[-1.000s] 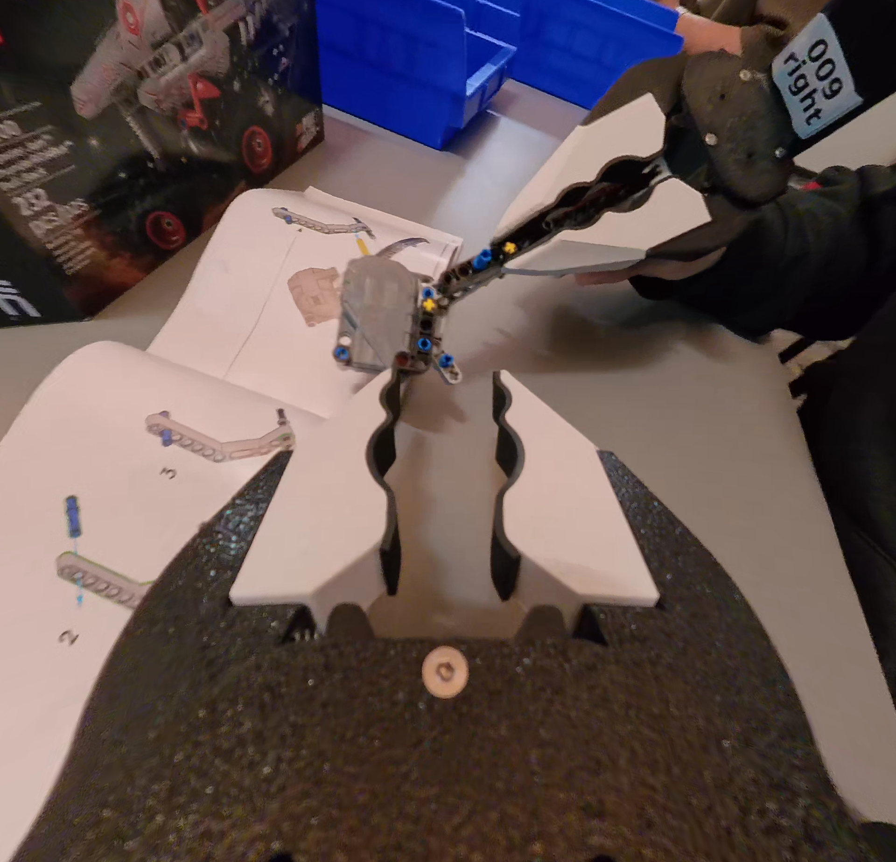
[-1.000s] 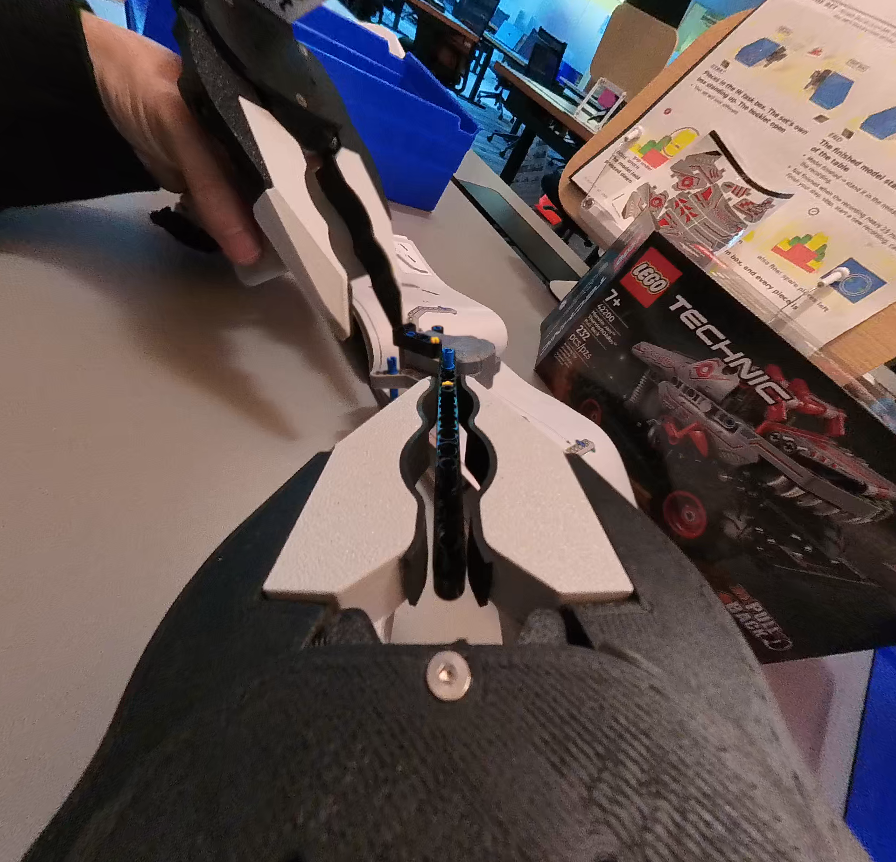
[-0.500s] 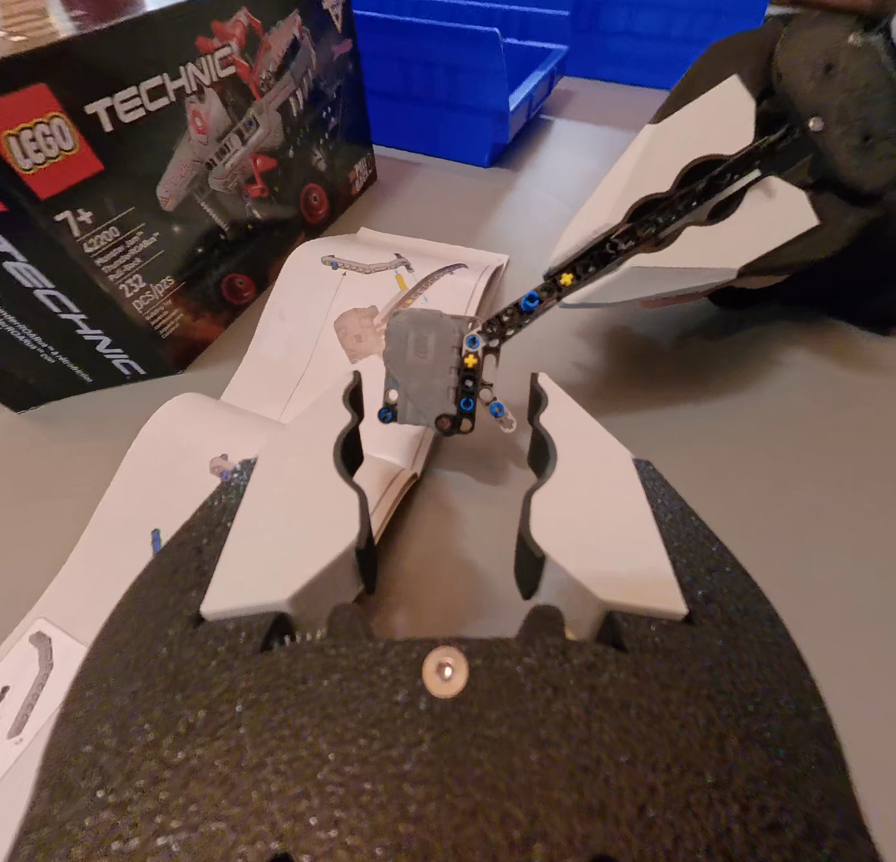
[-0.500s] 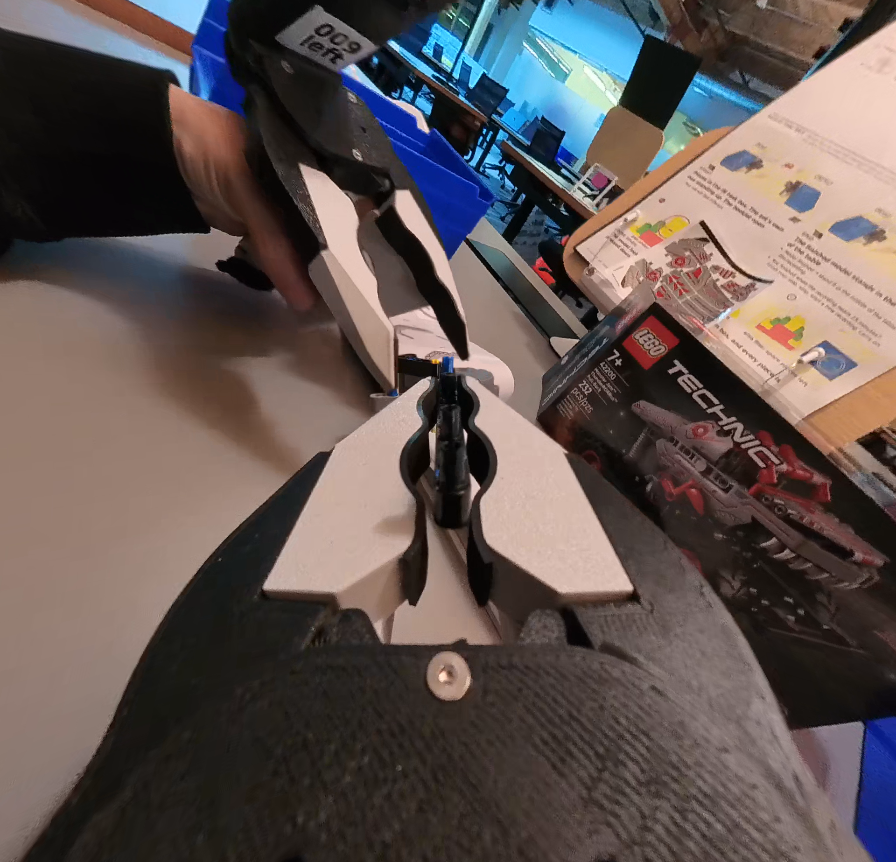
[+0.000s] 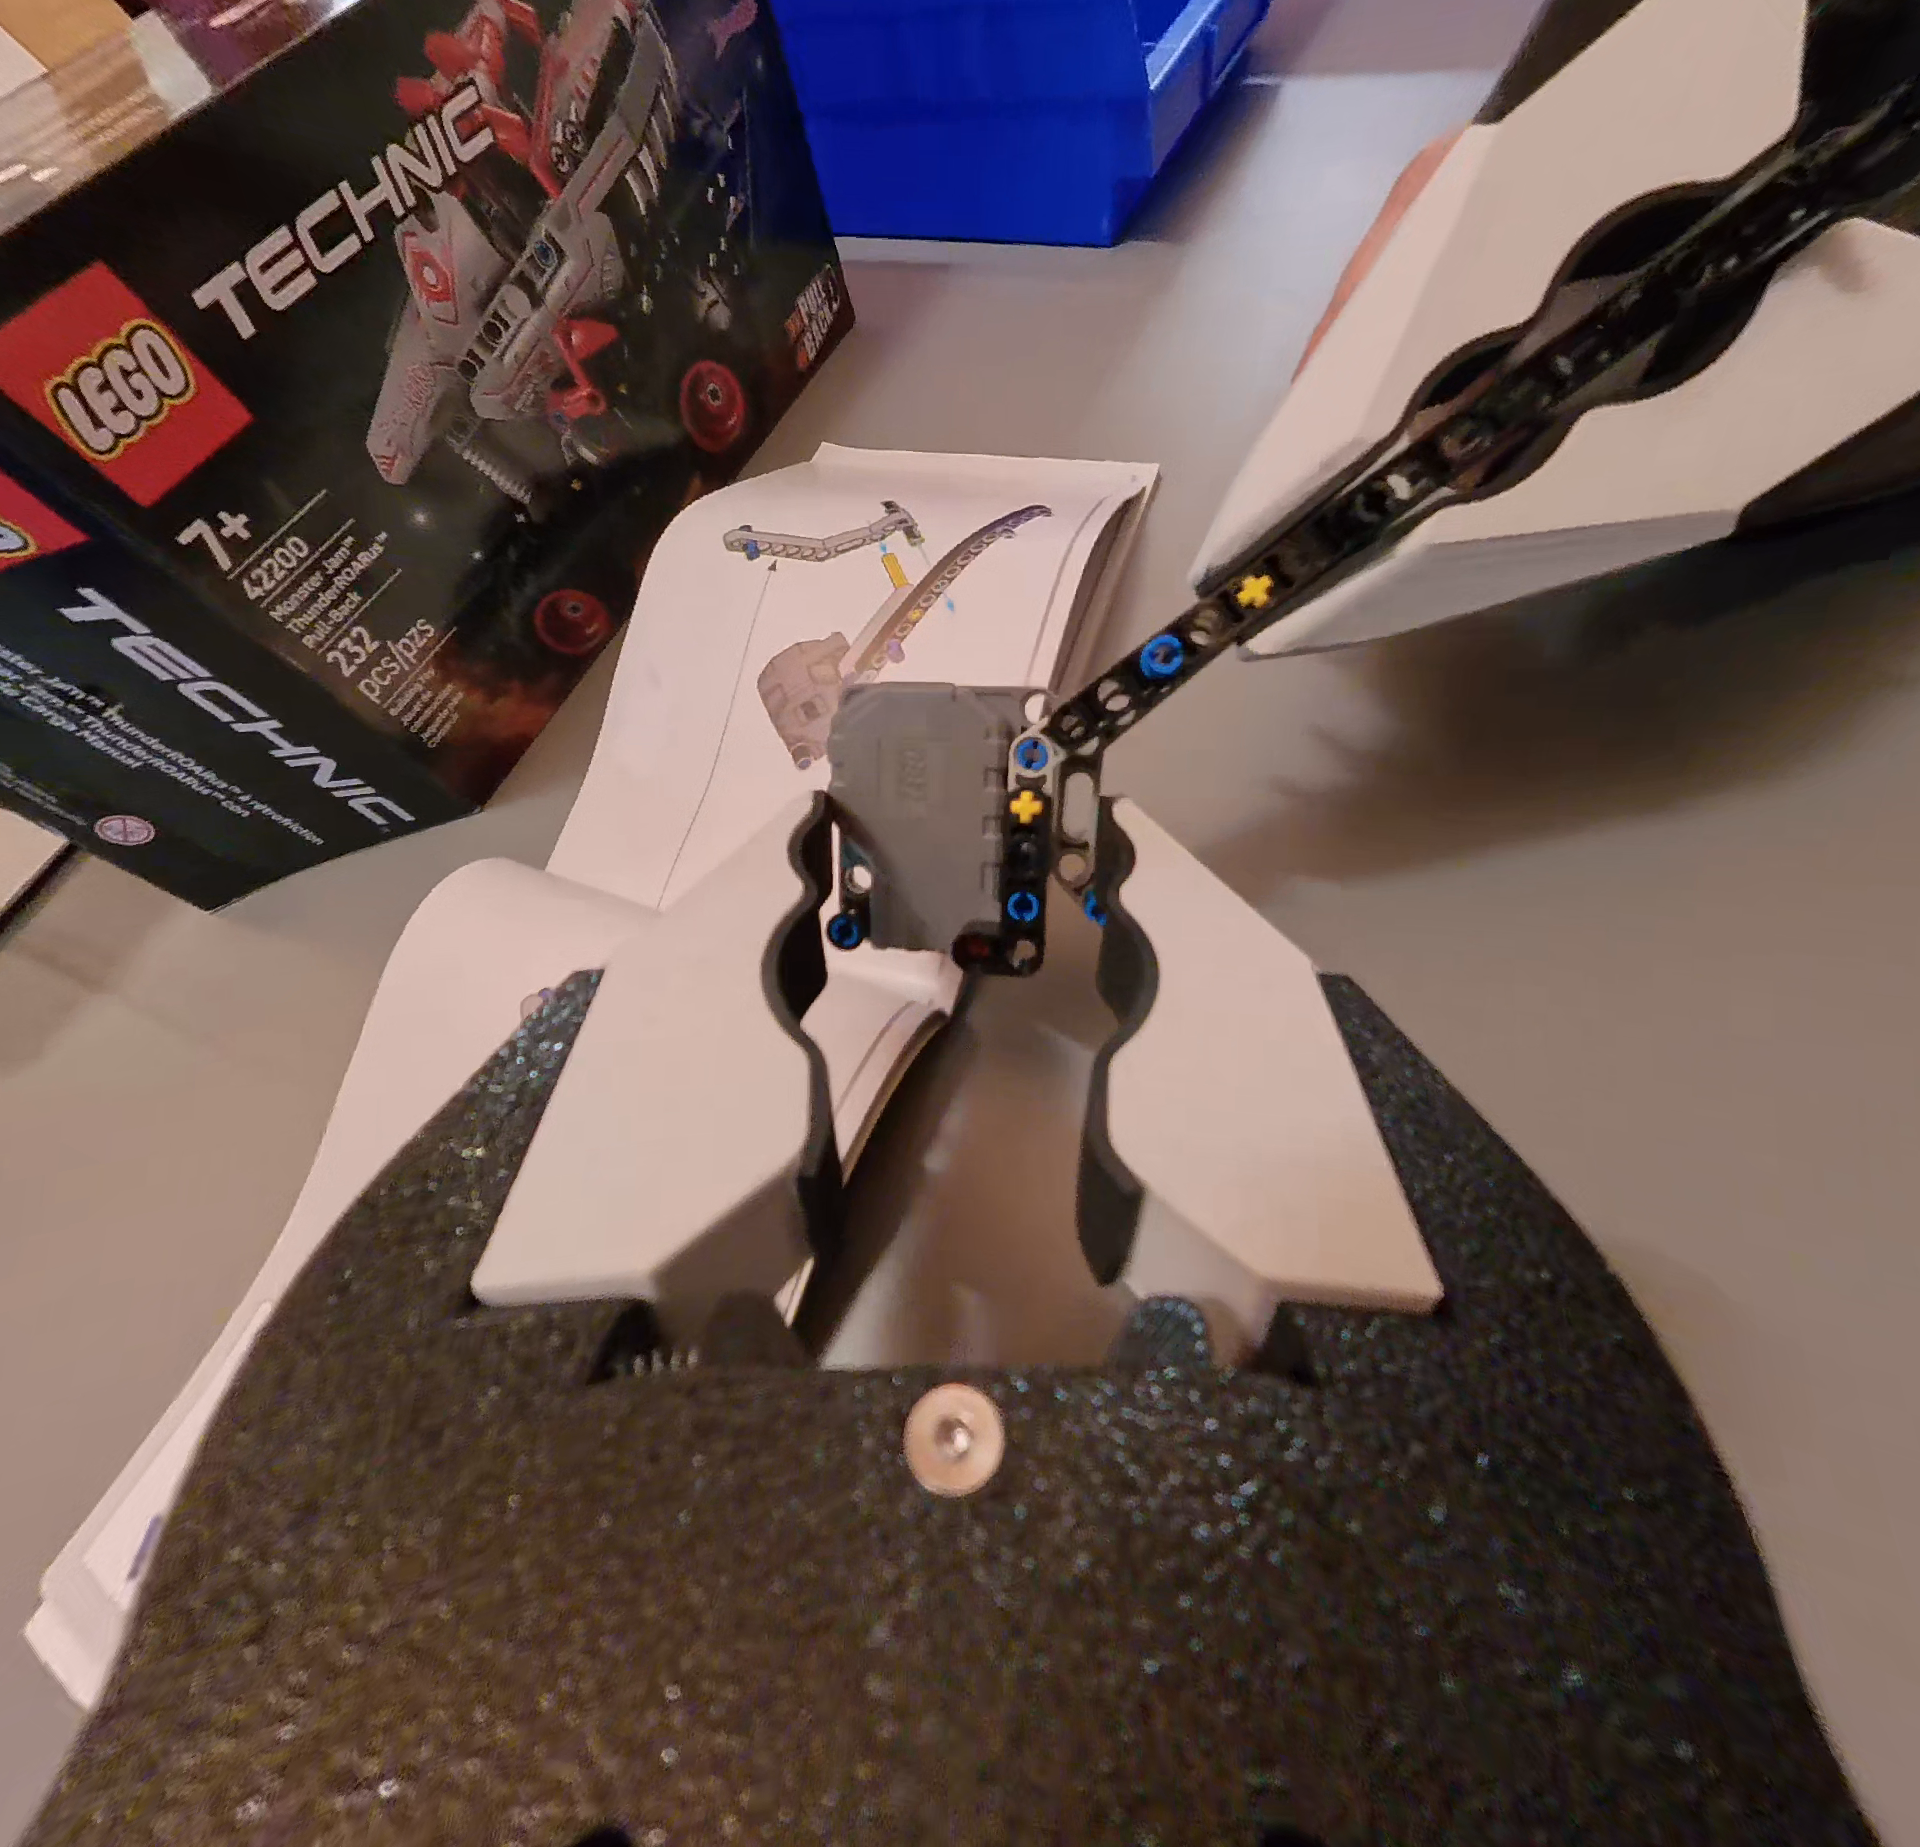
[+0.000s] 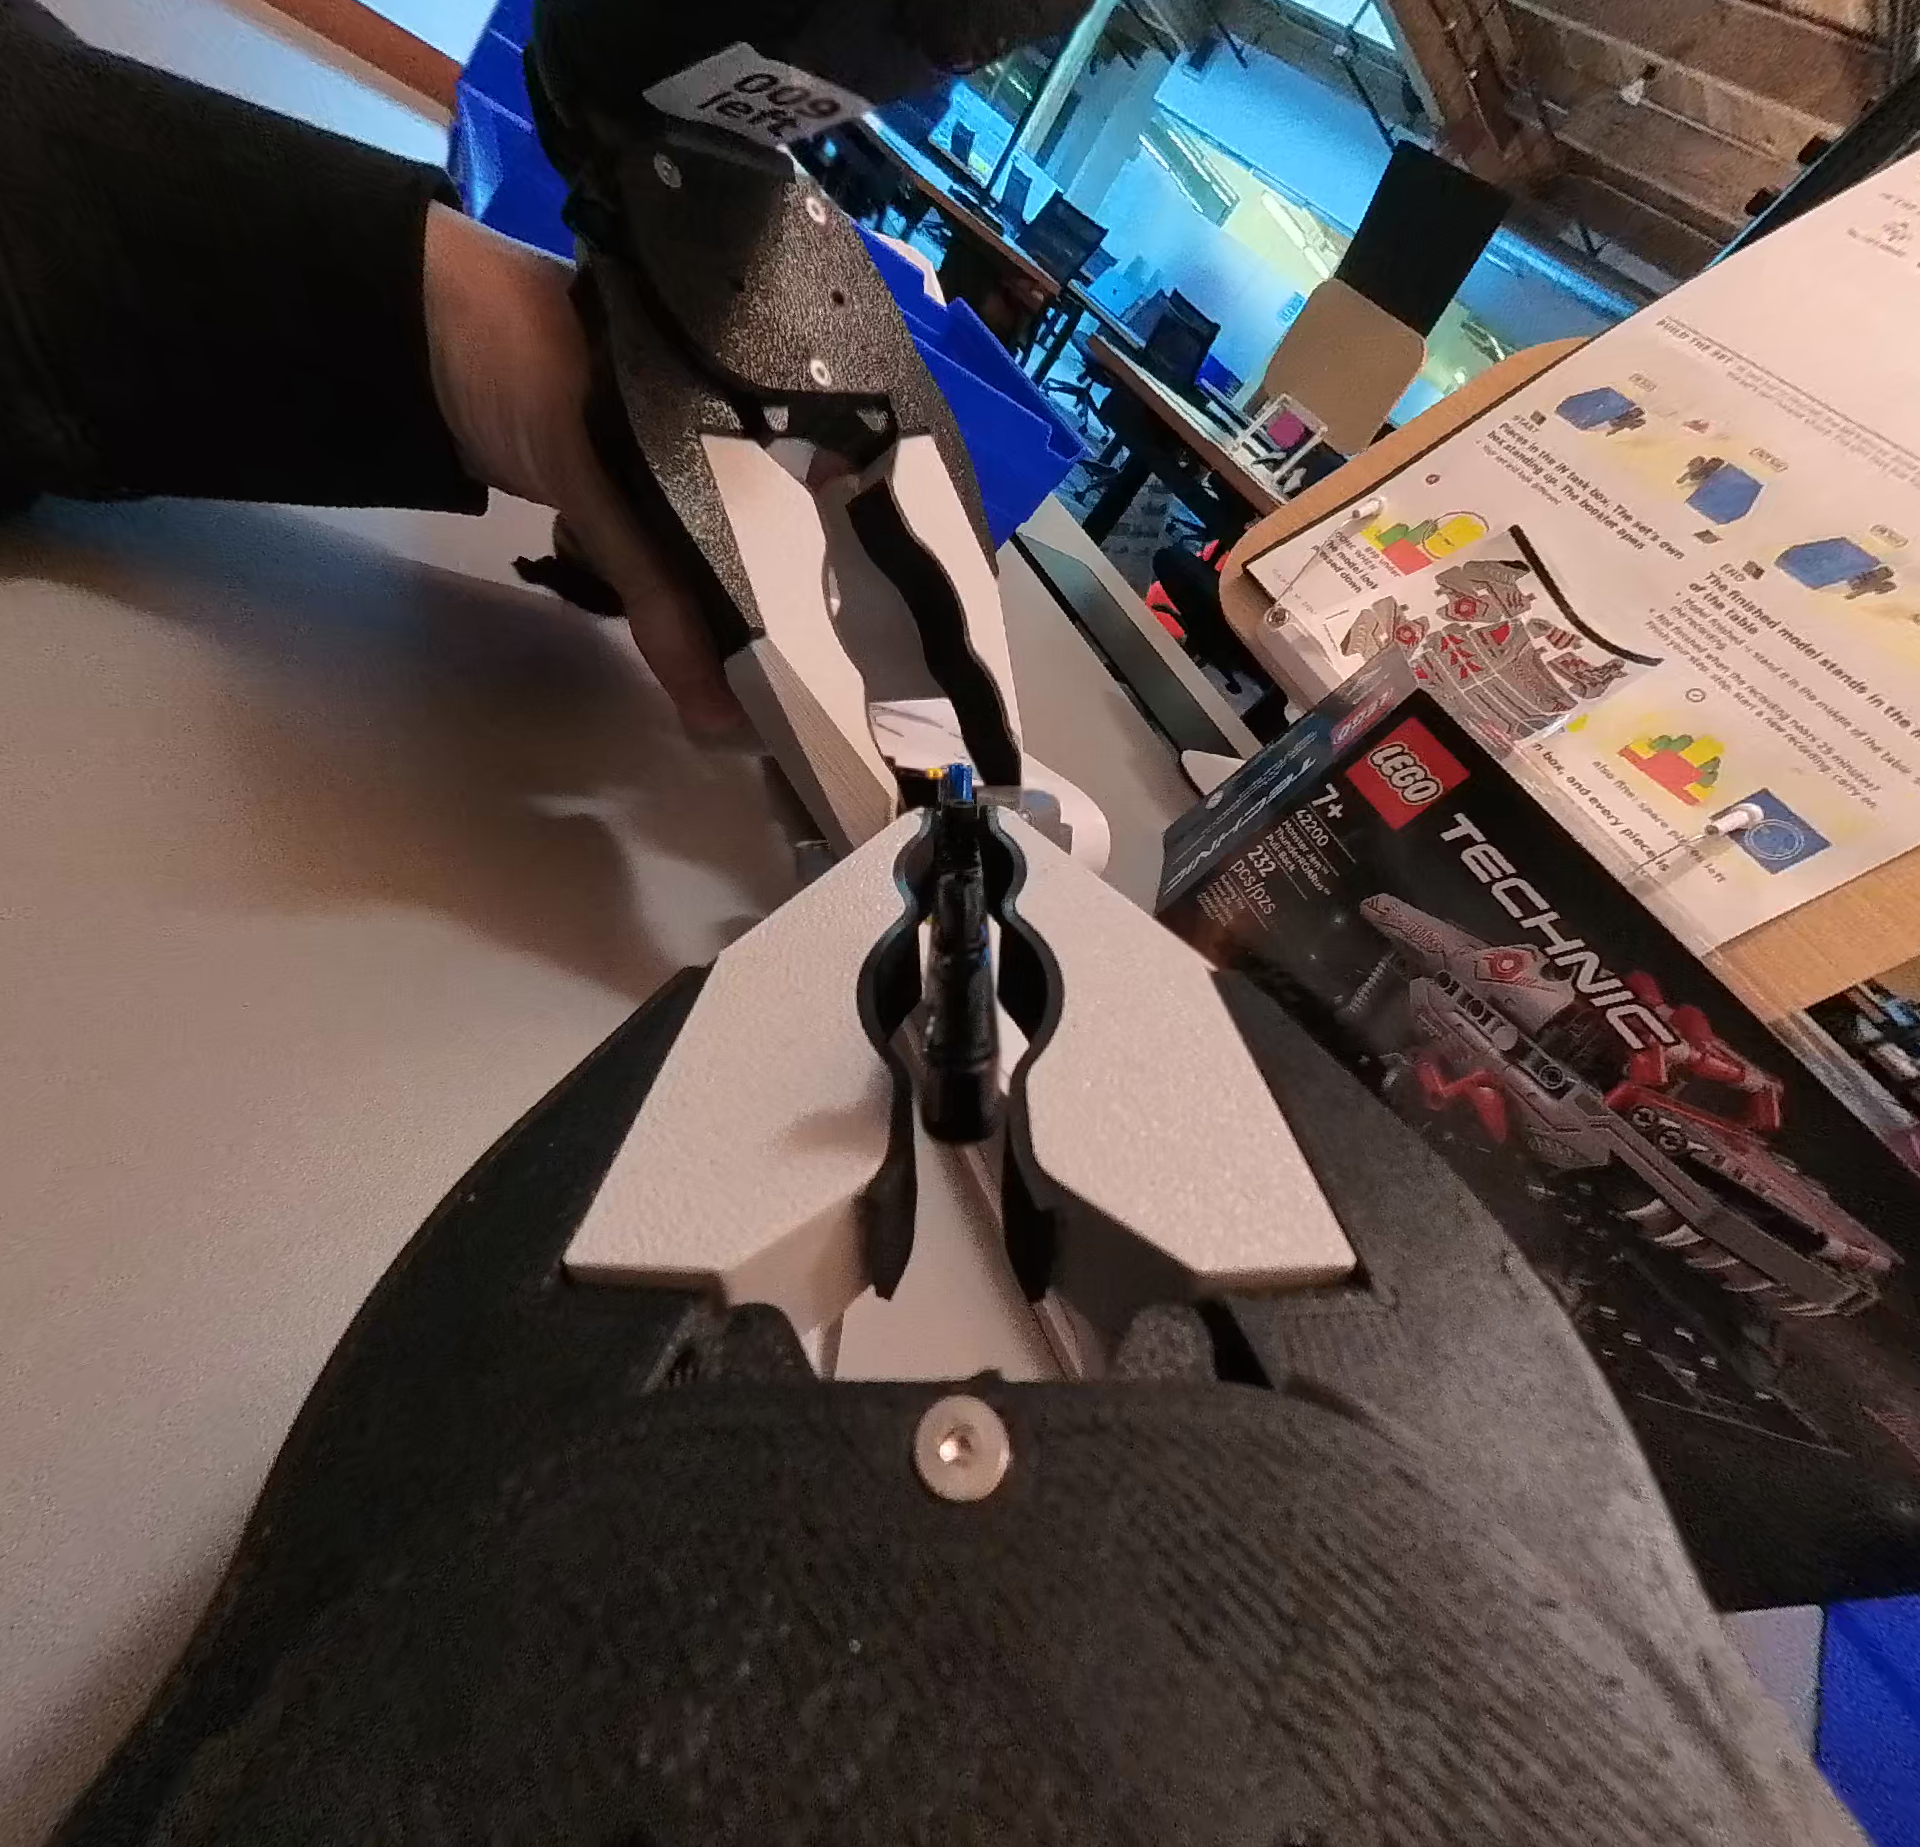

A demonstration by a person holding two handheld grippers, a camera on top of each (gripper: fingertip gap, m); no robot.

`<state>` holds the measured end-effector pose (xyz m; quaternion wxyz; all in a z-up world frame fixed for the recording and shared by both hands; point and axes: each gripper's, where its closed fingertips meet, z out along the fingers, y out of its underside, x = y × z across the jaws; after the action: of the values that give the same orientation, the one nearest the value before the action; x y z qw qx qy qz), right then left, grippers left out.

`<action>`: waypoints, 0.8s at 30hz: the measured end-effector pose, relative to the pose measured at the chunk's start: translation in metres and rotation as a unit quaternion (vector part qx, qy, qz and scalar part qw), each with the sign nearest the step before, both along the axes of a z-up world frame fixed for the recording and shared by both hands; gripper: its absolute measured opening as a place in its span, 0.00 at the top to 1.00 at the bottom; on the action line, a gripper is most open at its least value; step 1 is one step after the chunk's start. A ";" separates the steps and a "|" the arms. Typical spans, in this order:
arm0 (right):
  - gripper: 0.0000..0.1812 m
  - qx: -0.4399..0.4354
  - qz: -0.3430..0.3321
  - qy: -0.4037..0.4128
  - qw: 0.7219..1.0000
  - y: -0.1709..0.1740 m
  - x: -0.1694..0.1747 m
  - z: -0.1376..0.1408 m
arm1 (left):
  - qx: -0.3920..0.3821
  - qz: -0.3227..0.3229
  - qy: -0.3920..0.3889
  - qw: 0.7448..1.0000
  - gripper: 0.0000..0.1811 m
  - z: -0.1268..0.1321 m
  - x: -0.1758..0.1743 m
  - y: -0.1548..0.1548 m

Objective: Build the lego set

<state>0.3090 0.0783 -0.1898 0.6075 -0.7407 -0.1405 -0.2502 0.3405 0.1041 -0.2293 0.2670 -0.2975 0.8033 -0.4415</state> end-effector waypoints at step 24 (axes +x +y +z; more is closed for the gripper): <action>0.77 0.081 0.273 0.279 0.917 -0.087 0.005 0.062 | -0.013 -0.103 -0.242 0.965 0.74 0.070 -0.027 -0.022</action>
<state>0.3144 -0.0086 -0.1283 0.7247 -0.6614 -0.1418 0.1315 0.3136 0.0826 -0.1594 0.4028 -0.1008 0.7349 -0.5362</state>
